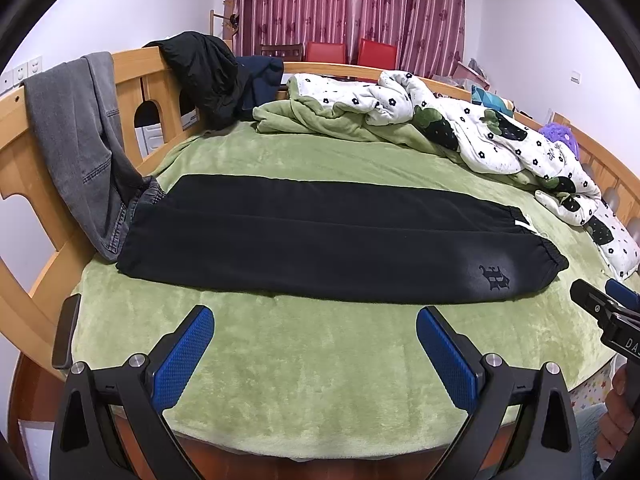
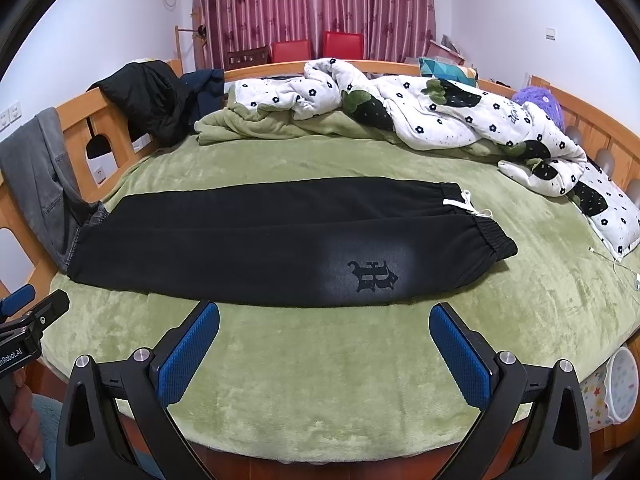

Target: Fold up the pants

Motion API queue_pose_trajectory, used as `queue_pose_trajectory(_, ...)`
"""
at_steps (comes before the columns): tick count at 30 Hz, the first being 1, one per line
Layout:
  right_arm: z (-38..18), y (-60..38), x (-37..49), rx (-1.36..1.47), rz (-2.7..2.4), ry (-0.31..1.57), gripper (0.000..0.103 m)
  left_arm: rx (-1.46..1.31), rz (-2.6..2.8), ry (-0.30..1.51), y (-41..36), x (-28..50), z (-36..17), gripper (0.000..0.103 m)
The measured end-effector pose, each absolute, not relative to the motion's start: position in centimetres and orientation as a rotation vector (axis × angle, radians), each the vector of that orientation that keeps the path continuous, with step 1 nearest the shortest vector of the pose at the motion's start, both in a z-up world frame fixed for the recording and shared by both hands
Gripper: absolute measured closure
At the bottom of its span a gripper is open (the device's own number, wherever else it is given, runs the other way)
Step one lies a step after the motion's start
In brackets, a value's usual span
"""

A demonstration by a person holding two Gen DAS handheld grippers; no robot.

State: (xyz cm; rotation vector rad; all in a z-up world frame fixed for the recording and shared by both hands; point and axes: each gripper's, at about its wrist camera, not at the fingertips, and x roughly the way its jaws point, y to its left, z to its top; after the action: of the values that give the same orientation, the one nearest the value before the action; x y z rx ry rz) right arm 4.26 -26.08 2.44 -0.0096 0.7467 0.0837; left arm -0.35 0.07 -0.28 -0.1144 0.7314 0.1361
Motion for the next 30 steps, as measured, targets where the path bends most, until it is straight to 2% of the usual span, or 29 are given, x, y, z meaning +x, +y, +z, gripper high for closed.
queue_pose_trajectory(30, 2.51, -25.39, 4.06, -0.021, 0.087, 0.744, 0.000, -0.102, 0.138, 0.730, -0.02, -0.57, -0.12, 0.002)
